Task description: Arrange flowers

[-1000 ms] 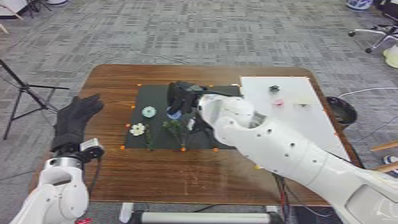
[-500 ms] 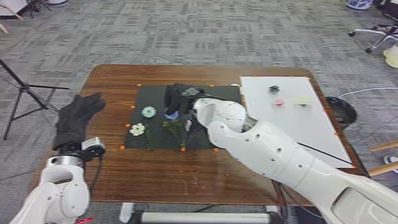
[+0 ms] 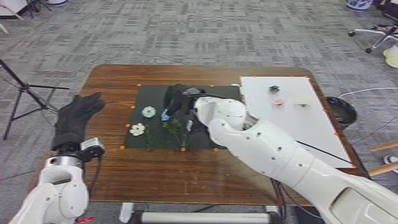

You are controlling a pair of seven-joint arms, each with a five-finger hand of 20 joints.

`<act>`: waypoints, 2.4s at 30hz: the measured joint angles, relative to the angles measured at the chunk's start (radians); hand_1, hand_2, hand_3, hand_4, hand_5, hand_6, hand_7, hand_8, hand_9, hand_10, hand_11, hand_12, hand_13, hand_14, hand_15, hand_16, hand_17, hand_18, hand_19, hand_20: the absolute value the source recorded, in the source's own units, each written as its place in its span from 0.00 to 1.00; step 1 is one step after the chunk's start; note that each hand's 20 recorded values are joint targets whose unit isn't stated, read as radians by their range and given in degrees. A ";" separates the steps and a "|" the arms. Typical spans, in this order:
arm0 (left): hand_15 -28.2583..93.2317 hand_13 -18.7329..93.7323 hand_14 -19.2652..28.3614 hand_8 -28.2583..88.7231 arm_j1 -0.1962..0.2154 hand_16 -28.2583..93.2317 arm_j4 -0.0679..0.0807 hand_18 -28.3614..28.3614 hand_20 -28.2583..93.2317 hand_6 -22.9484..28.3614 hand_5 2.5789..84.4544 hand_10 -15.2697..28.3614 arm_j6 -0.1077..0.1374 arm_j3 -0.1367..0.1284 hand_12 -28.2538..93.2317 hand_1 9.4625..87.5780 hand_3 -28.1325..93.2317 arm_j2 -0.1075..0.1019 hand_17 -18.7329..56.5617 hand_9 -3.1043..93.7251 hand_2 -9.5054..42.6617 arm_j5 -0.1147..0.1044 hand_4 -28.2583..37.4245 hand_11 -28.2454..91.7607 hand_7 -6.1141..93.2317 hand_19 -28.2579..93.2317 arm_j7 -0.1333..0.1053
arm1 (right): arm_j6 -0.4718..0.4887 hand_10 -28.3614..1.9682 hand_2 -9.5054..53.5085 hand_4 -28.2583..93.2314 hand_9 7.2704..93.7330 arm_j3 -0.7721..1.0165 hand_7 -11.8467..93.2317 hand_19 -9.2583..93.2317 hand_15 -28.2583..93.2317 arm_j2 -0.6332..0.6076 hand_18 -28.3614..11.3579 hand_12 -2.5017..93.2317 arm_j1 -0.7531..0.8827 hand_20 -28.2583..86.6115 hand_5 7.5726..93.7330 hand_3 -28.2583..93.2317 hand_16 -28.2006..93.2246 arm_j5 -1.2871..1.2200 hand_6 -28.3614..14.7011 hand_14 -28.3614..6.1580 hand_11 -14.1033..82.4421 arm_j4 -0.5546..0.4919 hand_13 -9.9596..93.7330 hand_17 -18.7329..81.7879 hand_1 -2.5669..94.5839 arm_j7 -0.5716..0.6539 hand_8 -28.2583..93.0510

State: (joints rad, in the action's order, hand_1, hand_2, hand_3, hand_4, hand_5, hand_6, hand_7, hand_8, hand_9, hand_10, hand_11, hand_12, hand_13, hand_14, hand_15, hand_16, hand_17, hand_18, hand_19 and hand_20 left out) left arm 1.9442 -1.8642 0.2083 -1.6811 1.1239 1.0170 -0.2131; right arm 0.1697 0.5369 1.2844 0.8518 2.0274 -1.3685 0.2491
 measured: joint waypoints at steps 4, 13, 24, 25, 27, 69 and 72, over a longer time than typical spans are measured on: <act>0.42 0.51 0.77 0.18 0.006 0.23 -0.001 0.70 0.37 0.52 0.63 0.71 -0.001 -0.002 0.34 0.12 0.78 0.000 0.34 0.56 0.49 0.000 0.00 0.42 0.19 0.32 0.000 | 0.000 0.50 0.01 0.11 0.61 -0.002 0.26 0.99 0.72 -0.005 0.29 0.21 -0.003 0.70 0.55 0.78 0.50 -0.006 0.66 0.66 0.26 -0.007 0.87 0.69 0.44 0.004 0.17; 0.42 0.51 0.77 0.18 0.021 0.23 -0.011 0.70 0.37 0.52 0.63 0.71 0.002 -0.006 0.34 0.12 0.78 0.004 0.34 0.56 0.49 0.000 0.00 0.42 0.19 0.32 0.003 | -0.095 0.39 0.00 0.11 0.42 0.036 0.22 0.86 0.69 -0.126 0.15 0.21 -0.010 0.70 0.43 0.78 0.47 0.011 0.57 0.42 0.20 -0.164 0.70 0.54 0.35 -0.023 0.18; 0.42 0.51 0.77 0.18 0.058 0.23 -0.031 0.70 0.37 0.52 0.63 0.71 0.016 -0.027 0.34 0.13 0.78 0.008 0.34 0.56 0.48 0.000 0.00 0.42 0.19 0.32 0.004 | -0.105 0.46 0.00 0.10 0.45 0.285 0.21 0.84 0.69 -0.446 0.12 0.22 0.083 0.72 0.44 0.78 0.46 0.171 0.61 0.41 0.21 -0.331 0.71 0.52 0.35 -0.019 0.18; 0.42 0.51 0.77 0.18 0.058 0.23 -0.031 0.70 0.37 0.52 0.63 0.71 0.016 -0.027 0.34 0.13 0.78 0.008 0.34 0.56 0.48 0.000 0.00 0.42 0.19 0.32 0.004 | -0.105 0.46 0.00 0.10 0.46 0.295 0.22 0.84 0.69 -0.471 0.12 0.22 0.094 0.72 0.45 0.78 0.46 0.199 0.62 0.42 0.21 -0.323 0.71 0.52 0.35 -0.019 0.18; 0.42 0.51 0.77 0.18 0.058 0.23 -0.032 0.70 0.37 0.52 0.63 0.71 0.016 -0.027 0.34 0.13 0.78 0.008 0.34 0.56 0.48 0.000 0.00 0.42 0.19 0.32 0.004 | -0.106 0.47 0.00 0.09 0.47 0.315 0.23 0.84 0.69 -0.512 0.13 0.22 0.120 0.72 0.46 0.79 0.46 0.225 0.62 0.43 0.21 -0.300 0.72 0.53 0.36 -0.019 0.18; 0.42 0.51 0.77 0.18 0.064 0.23 -0.035 0.70 0.37 0.52 0.63 0.70 -0.001 -0.039 0.34 0.15 0.78 0.015 0.34 0.56 0.46 0.011 0.00 0.42 0.20 0.32 0.013 | -0.517 0.63 0.00 0.07 0.93 0.274 0.34 0.96 0.73 -0.573 0.26 0.36 0.355 0.71 0.81 0.71 0.51 0.274 0.74 0.71 0.29 -0.098 0.89 0.68 0.61 0.019 0.27; 0.42 0.51 0.77 0.18 0.068 0.23 -0.037 0.70 0.37 0.52 0.63 0.70 0.000 -0.043 0.34 0.15 0.78 0.015 0.34 0.56 0.46 0.011 0.00 0.42 0.20 0.32 0.013 | -0.520 0.63 0.00 0.07 0.93 0.247 0.34 0.97 0.73 -0.588 0.26 0.37 0.315 0.71 0.81 0.71 0.51 0.234 0.74 0.72 0.29 -0.117 0.90 0.68 0.61 0.022 0.27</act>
State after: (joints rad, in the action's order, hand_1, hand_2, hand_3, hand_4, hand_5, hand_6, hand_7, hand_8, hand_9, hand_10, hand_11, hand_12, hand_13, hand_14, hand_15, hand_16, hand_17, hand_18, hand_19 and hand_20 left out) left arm 2.0118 -1.9016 0.2079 -1.7241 1.1391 1.0276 -0.1999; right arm -0.3503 0.7835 0.6966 1.1666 2.2616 -1.4853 0.2712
